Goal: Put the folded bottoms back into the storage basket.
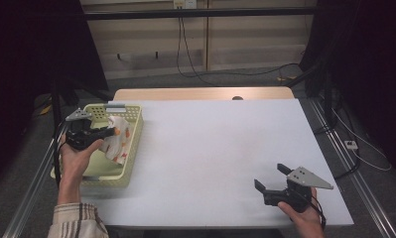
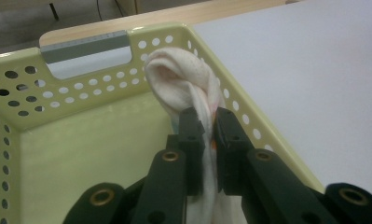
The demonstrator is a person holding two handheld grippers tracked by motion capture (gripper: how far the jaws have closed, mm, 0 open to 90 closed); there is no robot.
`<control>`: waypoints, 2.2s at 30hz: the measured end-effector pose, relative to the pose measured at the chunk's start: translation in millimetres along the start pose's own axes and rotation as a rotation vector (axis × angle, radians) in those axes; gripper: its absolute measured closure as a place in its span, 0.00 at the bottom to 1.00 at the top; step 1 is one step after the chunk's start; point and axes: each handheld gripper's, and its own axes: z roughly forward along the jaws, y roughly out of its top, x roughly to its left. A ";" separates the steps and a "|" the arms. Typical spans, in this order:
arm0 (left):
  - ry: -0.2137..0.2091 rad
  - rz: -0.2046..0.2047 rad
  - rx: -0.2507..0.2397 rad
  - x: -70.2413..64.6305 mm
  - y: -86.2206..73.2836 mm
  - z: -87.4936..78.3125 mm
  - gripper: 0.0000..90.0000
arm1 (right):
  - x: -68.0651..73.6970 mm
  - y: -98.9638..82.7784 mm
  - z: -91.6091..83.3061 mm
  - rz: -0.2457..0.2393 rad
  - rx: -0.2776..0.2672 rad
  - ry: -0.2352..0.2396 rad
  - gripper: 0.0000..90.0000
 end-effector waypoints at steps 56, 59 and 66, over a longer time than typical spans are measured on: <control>0.147 -0.039 0.133 24.0 -13.1 25.8 0.91 | 0.7 -0.3 0.2 0.001 0.000 0.001 0.04; 0.154 -0.037 0.134 25.3 -13.7 25.4 0.91 | 0.6 -0.3 0.3 0.002 0.002 0.001 0.04; 0.198 -0.024 0.128 26.8 -13.5 25.4 0.91 | 0.9 -0.4 0.7 -0.002 0.002 0.004 0.04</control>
